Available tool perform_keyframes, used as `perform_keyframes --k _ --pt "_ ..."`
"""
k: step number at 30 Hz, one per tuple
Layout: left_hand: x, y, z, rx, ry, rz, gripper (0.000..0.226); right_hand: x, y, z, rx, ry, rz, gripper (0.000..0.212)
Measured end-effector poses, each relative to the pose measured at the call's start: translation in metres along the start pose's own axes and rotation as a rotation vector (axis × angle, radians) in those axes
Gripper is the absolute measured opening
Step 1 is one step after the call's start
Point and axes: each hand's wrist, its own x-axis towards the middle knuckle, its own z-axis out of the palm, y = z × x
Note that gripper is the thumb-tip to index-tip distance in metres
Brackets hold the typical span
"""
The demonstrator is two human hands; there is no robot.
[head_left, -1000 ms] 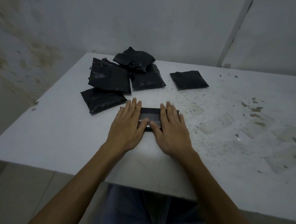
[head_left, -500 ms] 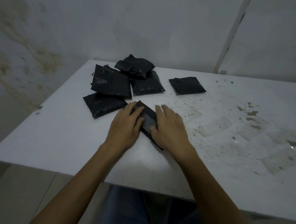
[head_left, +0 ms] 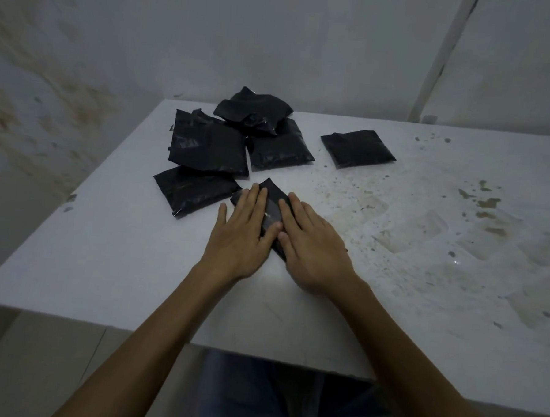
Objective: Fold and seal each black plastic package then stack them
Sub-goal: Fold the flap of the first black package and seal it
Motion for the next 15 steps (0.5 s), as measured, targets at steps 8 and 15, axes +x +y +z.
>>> perform_keyframes --k 8,15 --pt "0.008 -0.019 -0.023 -0.194 -0.104 0.19 0.078 -0.016 -0.013 -0.011 0.176 -0.172 0.043 0.066" --pt "-0.014 -0.002 -0.038 -0.173 0.19 0.098 0.039 -0.01 -0.009 -0.046 0.103 0.013 0.081 0.027"
